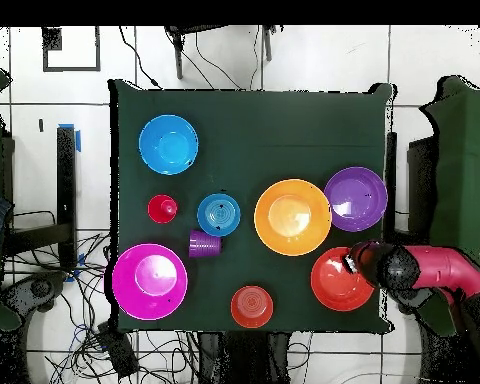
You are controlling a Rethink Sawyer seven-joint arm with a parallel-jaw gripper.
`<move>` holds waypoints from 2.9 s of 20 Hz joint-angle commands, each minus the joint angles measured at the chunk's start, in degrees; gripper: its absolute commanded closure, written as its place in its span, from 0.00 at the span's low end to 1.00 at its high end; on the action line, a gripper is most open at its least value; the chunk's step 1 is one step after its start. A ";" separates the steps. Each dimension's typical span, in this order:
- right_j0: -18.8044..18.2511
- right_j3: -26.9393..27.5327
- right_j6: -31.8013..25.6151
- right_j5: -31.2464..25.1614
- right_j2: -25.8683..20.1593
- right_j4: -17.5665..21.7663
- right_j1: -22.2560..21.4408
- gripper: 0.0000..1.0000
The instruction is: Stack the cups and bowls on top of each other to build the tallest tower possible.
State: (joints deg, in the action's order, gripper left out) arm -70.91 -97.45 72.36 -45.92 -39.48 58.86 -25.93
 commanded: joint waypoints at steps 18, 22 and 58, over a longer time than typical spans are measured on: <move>0.25 -0.55 -17.86 -20.53 -3.77 -15.73 -12.41 1.00; 0.60 0.11 -18.54 -25.83 -5.89 -20.19 -13.68 1.00; 9.64 11.38 -1.25 -2.30 -5.05 -18.90 0.21 1.00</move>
State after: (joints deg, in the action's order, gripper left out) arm -65.98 -90.89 72.36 -49.71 -46.51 39.12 -28.28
